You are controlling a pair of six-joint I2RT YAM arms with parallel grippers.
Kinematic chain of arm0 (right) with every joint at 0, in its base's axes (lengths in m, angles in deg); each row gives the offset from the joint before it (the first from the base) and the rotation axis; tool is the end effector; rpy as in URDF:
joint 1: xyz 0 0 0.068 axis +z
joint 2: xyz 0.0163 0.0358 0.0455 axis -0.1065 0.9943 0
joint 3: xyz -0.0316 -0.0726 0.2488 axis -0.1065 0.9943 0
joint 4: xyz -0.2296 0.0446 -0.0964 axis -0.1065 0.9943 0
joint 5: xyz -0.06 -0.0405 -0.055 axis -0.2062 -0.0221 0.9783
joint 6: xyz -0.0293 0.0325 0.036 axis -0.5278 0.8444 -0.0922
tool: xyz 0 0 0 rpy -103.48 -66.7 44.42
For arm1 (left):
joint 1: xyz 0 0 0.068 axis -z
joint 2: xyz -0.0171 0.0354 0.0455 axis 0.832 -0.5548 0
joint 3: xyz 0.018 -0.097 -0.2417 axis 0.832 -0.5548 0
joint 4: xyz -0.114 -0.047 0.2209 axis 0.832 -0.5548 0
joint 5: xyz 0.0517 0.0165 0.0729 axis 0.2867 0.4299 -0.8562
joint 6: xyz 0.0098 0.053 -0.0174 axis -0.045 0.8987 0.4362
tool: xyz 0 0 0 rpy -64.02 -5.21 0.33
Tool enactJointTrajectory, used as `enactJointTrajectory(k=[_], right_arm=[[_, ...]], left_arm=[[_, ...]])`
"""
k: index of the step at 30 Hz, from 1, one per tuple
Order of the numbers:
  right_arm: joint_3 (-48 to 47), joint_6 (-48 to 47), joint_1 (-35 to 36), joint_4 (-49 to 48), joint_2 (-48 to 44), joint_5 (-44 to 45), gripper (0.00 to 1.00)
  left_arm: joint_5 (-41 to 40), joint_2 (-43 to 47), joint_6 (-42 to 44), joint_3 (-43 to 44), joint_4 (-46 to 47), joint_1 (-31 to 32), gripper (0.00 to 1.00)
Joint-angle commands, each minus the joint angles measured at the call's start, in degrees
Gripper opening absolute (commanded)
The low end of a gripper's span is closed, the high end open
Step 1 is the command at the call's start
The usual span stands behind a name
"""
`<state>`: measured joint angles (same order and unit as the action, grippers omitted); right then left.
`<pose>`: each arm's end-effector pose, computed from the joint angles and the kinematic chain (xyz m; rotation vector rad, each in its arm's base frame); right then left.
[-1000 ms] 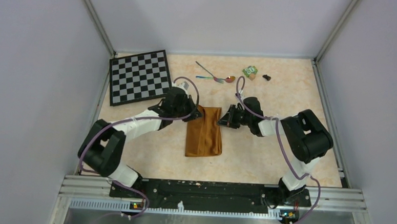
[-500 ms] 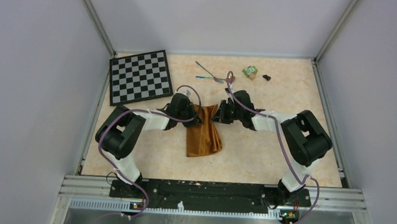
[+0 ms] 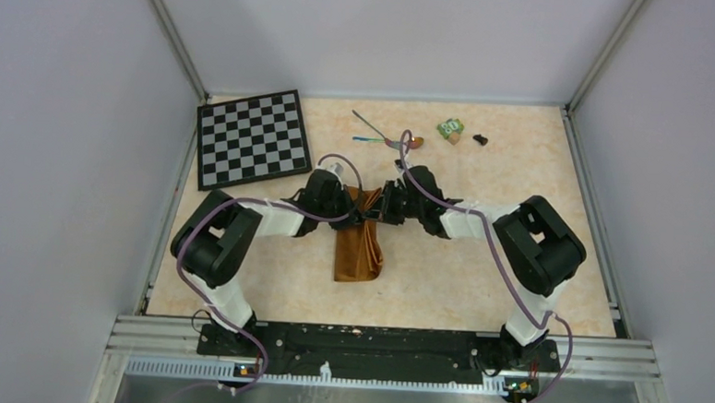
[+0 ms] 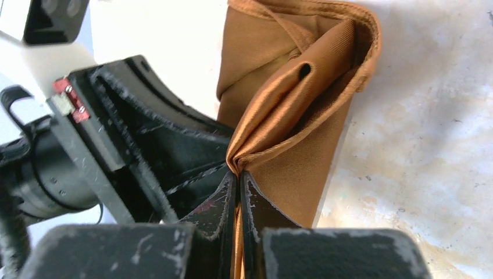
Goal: Fold the napkin into a case and place the utensils inside
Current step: Fold the 2/3-rectangle-folded napkin at the center of the board.
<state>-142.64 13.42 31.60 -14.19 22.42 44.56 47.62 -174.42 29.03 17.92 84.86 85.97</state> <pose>0.2827 0.2348 0.1521 -0.0228 2.3805 1.1496 0.2852 -0.1744 0.1263 -0.2601 2.4481 -0.9704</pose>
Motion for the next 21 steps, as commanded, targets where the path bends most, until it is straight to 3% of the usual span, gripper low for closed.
enactJointTrajectory(k=[1, 6, 13, 16, 21], right_arm=[[0.02, 3.17, 0.24, -3.28, -0.72, 3.02, 0.00], [-0.83, 3.00, 0.18, -1.89, -0.26, 3.58, 0.00], [-1.86, 2.62, 0.31, -0.15, -0.06, 3.95, 0.00], [-2.83, 2.28, 0.59, 1.26, 0.26, 4.27, 0.00], [-4.75, 2.17, 1.74, 3.29, 1.04, 4.91, 0.00]], left_arm=[[0.94, 7.03, 3.26, -1.15, -5.86, -0.80, 0.13], [3.93, 14.30, 5.16, -0.64, -12.71, -4.31, 0.40], [2.97, 20.82, 6.89, -5.79, -18.18, -9.51, 0.54], [4.68, 18.59, 7.66, -6.33, -17.47, -10.27, 0.55], [4.50, 14.01, 8.85, -6.47, -15.82, -10.25, 0.42]])
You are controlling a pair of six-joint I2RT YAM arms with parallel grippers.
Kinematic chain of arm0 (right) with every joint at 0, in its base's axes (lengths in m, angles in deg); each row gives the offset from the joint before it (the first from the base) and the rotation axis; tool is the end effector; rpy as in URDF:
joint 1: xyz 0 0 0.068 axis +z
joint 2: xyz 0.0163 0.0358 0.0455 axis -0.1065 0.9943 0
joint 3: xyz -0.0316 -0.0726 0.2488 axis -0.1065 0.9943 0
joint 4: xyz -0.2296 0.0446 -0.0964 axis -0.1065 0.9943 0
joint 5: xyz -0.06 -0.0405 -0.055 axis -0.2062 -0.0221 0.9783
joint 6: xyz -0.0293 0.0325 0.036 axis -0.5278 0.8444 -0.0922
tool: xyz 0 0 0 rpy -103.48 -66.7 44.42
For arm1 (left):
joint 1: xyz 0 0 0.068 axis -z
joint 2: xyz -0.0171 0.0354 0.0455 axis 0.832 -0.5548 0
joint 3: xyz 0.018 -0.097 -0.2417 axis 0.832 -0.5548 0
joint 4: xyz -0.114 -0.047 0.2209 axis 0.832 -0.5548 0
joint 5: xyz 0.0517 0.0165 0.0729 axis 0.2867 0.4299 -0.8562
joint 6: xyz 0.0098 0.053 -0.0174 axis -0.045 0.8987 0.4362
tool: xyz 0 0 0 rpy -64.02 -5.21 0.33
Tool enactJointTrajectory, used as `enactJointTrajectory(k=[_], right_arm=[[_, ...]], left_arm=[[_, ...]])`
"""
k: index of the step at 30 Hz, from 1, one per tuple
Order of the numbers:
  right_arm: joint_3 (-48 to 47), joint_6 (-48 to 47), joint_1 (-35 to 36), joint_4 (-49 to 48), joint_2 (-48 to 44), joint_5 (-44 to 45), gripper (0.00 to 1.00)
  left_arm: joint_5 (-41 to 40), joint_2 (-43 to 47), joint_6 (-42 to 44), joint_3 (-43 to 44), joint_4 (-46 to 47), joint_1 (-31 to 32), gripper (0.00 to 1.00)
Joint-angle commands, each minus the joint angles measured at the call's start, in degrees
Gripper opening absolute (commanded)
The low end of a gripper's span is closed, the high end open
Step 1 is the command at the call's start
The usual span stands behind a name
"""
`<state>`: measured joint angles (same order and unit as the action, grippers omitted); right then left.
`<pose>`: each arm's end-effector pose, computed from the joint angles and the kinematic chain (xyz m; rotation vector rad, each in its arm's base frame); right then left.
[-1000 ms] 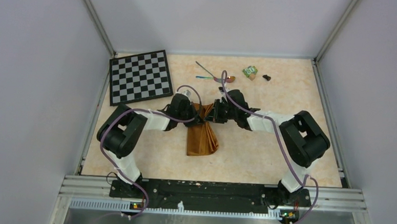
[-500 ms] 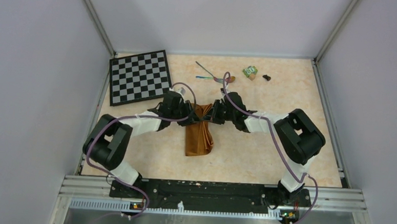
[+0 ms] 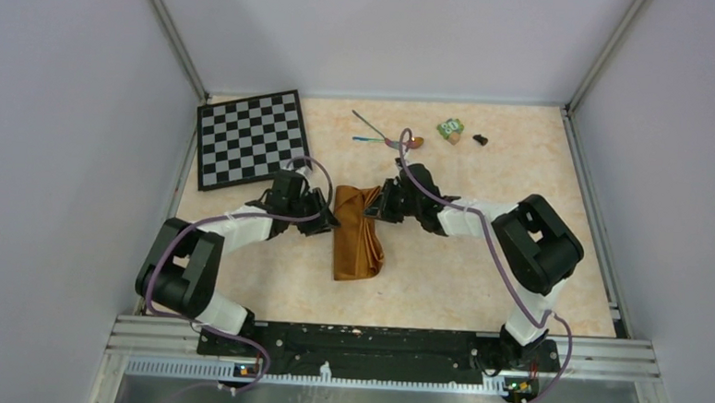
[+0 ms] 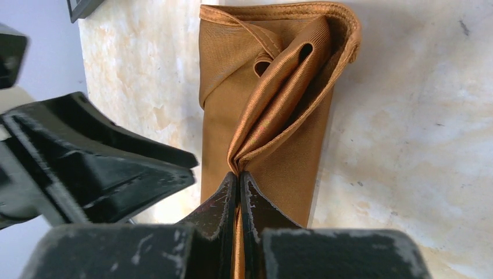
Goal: Fold the napkin into a case and place the utensils inside
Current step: Fold the 2/3-rectangle-folded napkin at the center of the board.
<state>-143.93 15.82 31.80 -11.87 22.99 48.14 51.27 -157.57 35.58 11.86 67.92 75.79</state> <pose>0.2858 0.2358 0.1510 0.0699 2.4032 1.0930 0.2584 -0.1050 0.1580 -0.3347 2.4998 -0.8718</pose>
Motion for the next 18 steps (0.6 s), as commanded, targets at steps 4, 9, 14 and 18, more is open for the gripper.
enactJointTrajectory(k=[4, 9, 14, 18], right_arm=[[-4.75, -0.08, 2.50, 1.94, 1.20, 1.94, 0.00], [-7.48, 0.24, 4.24, 3.07, 3.12, 2.39, 0.00], [-10.46, 0.61, 6.30, 3.78, 6.14, 3.00, 0.00], [-12.42, 1.25, 7.23, 3.64, 8.67, 2.99, 0.00]], left_arm=[[1.65, -6.25, 2.55, -0.75, 4.22, 0.03, 0.27], [1.19, -8.03, 2.76, -1.14, 5.41, 0.11, 0.17], [0.34, -8.53, 3.61, -0.98, 5.17, 0.06, 0.12], [0.33, -8.74, 3.84, -1.11, 5.25, 0.09, 0.11]])
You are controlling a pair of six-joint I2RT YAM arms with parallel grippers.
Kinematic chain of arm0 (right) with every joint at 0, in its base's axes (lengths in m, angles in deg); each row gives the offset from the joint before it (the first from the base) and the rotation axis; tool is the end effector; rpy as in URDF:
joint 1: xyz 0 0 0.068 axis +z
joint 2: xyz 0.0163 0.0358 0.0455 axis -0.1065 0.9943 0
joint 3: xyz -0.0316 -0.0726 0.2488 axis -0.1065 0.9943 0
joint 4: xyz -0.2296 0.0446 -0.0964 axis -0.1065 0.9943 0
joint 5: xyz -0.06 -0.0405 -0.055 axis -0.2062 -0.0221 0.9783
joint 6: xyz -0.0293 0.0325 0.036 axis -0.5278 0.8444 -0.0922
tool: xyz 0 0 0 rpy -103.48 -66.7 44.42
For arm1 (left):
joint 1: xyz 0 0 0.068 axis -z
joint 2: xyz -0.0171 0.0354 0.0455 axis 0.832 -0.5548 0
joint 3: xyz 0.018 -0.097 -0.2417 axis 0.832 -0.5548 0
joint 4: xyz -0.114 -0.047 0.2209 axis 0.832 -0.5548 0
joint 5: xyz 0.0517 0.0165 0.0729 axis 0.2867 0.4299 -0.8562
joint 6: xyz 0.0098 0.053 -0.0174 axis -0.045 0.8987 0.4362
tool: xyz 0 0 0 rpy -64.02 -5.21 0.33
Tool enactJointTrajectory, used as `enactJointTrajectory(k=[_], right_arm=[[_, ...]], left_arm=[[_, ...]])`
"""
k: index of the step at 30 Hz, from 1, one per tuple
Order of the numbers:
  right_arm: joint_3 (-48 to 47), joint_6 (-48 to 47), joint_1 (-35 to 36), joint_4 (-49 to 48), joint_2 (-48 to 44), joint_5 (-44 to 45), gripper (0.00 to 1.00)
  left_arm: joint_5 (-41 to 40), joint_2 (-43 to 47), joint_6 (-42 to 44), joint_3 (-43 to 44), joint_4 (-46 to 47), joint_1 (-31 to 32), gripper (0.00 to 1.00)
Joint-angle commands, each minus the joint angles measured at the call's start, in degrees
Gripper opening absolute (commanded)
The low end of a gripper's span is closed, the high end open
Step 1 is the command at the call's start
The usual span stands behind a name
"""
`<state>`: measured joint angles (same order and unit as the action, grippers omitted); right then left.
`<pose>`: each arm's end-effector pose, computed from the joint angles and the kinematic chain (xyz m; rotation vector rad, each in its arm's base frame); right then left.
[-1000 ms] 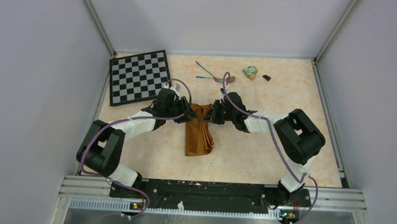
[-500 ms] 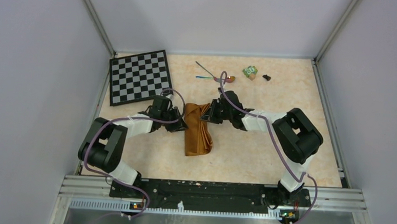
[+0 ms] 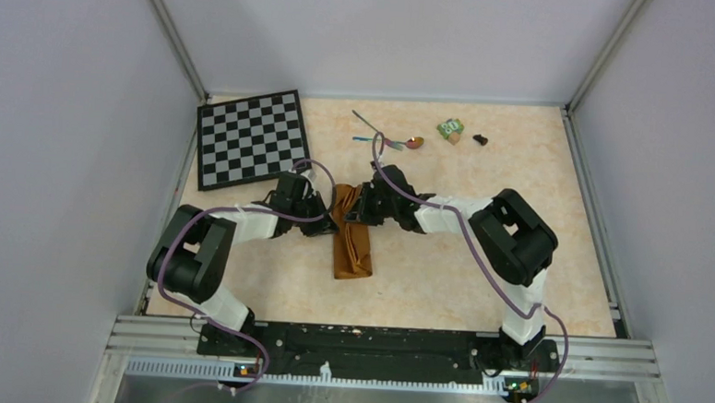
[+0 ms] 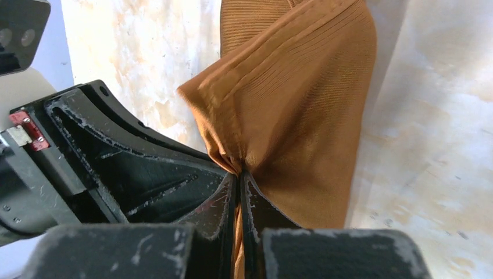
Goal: Fold the napkin into a case and place the utensils inside
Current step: Fold the 2/3-rectangle-folded napkin at the center of the board.
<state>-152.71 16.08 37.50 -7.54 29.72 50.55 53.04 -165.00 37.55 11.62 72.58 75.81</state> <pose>0.2844 0.2832 0.1454 -0.0111 2.4580 1.0722 0.2669 -0.1093 0.1290 -0.2951 2.5567 -0.8751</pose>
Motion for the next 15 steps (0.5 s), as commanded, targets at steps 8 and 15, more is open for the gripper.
enactJointTrajectory(k=[8, 15], right_arm=[[-5.28, 3.62, 2.53, -1.61, 3.86, 2.59, 0.00], [-3.94, 7.12, 2.94, -4.63, 4.53, 2.70, 0.00]], left_arm=[[-1.11, -1.38, 1.99, -1.54, 1.61, 0.03, 0.09], [-0.76, -0.66, 1.41, -3.23, 3.29, 0.09, 0.08]])
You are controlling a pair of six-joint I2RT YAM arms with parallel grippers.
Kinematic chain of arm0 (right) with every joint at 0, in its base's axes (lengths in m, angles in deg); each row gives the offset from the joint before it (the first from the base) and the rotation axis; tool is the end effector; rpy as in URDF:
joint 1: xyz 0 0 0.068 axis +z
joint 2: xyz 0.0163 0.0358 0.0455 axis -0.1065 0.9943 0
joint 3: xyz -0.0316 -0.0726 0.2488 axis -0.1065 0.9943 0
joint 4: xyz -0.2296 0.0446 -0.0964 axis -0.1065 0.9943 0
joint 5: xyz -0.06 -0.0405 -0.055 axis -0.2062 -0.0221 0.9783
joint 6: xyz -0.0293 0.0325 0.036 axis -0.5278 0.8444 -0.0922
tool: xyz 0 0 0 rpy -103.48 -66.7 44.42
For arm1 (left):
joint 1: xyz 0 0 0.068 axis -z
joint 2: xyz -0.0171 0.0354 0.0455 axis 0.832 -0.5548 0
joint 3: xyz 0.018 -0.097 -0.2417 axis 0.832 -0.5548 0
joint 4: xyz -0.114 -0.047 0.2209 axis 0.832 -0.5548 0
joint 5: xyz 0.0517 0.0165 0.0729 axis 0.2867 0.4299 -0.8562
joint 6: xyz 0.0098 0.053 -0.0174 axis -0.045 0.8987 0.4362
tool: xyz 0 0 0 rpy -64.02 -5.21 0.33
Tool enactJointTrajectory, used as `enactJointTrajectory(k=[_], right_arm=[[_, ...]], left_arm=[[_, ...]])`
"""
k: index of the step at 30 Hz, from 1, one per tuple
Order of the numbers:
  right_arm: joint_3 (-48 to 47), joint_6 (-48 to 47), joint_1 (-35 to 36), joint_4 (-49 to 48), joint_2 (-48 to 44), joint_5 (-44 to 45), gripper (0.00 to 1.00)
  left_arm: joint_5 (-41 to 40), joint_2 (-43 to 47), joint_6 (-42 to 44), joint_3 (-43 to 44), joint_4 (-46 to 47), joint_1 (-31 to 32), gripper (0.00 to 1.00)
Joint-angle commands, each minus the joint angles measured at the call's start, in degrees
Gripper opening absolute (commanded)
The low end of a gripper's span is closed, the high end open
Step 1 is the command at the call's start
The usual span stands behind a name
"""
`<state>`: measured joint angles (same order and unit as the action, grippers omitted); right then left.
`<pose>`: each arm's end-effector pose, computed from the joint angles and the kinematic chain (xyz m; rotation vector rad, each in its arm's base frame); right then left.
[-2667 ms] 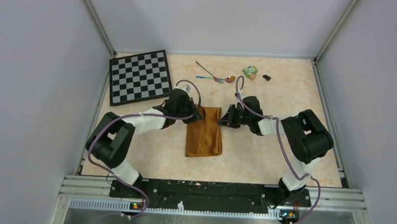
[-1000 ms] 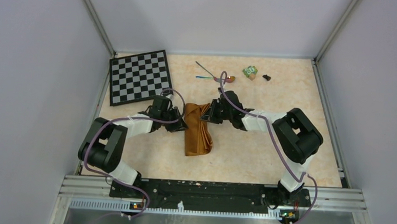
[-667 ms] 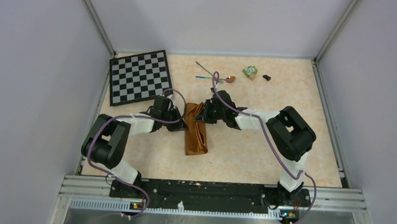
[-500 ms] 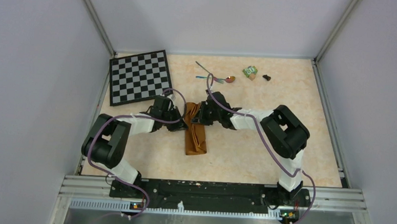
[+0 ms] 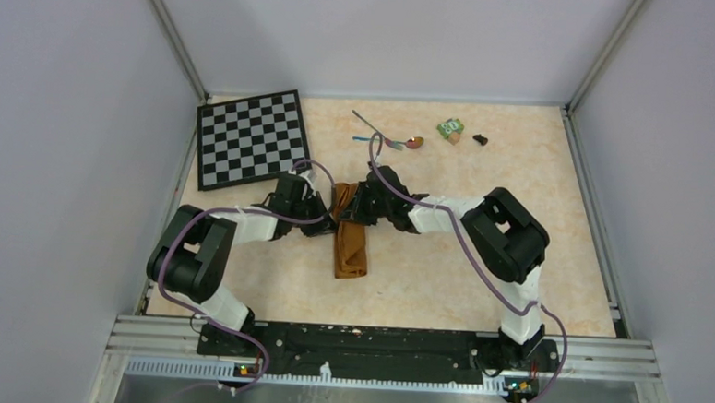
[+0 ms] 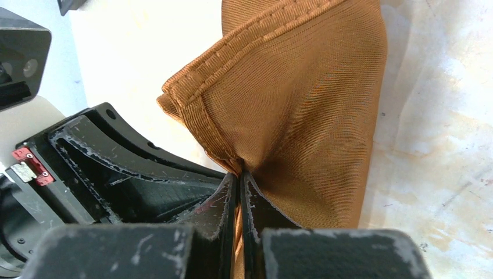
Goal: Fold the napkin into a case and place the utensils inside
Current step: Fold the 2/3-rectangle-folded napkin at the center of the board.
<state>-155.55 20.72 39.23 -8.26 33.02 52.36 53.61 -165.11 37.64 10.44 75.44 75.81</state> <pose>0.2856 0.2999 0.1385 0.0703 2.4696 1.0914 0.2660 -0.1094 0.1268 -0.2779 2.5315 -0.8963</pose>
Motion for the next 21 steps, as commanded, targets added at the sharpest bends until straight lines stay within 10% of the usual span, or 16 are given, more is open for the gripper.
enactJointTrajectory(k=[1, 14, 21], right_arm=[[-1.17, 2.71, 1.24, -4.14, 1.62, 0.81, 0.00], [0.76, 3.44, 1.33, -6.97, 3.01, 1.74, 0.00], [0.63, 2.66, 1.32, -6.88, 2.92, 1.70, 0.00]], left_arm=[[-1.32, -0.45, 1.31, -2.09, 0.38, 0.09, 0.08], [-3.80, 4.62, 2.02, -2.33, -4.85, -0.11, 0.18], [-4.04, 11.72, 1.79, -4.14, -9.51, -1.13, 0.52]])
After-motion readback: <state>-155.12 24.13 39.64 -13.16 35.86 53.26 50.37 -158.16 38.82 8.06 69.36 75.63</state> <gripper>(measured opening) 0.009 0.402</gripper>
